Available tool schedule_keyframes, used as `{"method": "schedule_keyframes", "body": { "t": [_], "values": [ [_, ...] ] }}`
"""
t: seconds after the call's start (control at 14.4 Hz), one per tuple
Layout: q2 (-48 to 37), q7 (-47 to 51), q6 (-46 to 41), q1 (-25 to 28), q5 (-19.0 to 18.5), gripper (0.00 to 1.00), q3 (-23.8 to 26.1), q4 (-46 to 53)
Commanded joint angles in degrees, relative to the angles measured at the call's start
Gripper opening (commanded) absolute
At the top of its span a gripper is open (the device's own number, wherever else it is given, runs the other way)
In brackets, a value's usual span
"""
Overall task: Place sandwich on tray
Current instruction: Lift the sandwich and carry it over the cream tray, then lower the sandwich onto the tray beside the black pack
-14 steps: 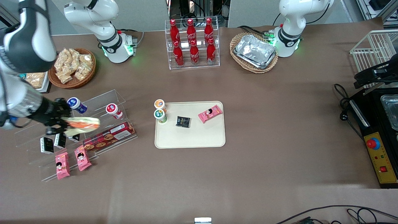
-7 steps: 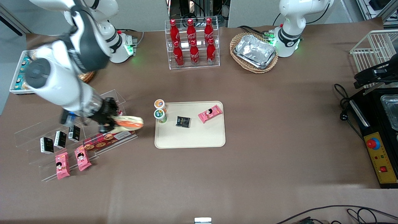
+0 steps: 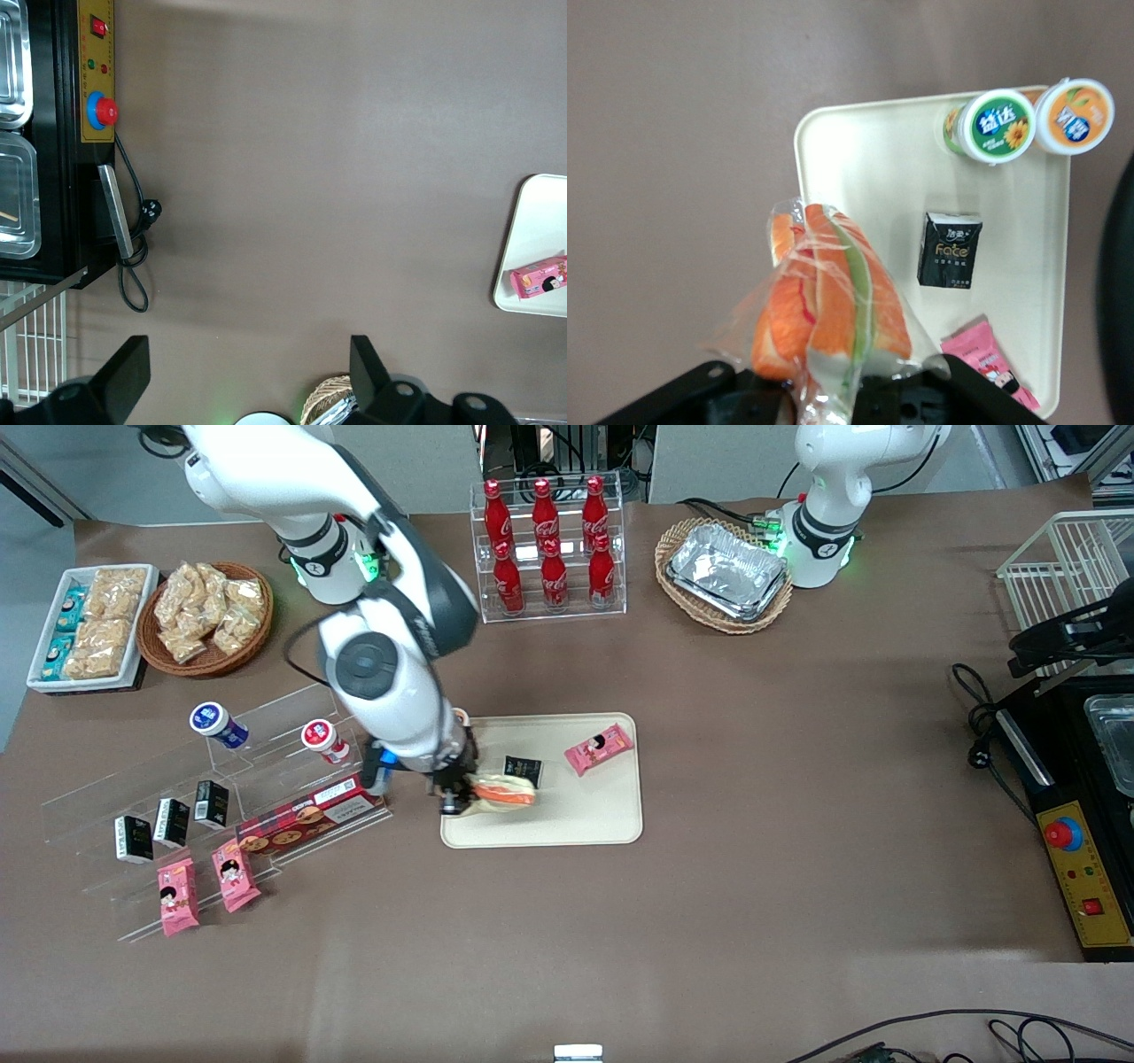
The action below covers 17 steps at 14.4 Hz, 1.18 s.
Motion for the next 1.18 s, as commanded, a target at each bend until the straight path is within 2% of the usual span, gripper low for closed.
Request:
{"method": "schedule_keyframes", "body": {
  "t": [0.0,0.7,1.11],
  "values": [
    [5.9,1.2,4.4,1.9,0.6,0.17,-0.6,2.0],
    [12.9,2.6,9.5,3.1,0.8,0.18,-0.6,2.0],
    [14.5,3.2,10.6,4.2,-1.5,0.18,-0.8,2.0]
  ]
}}
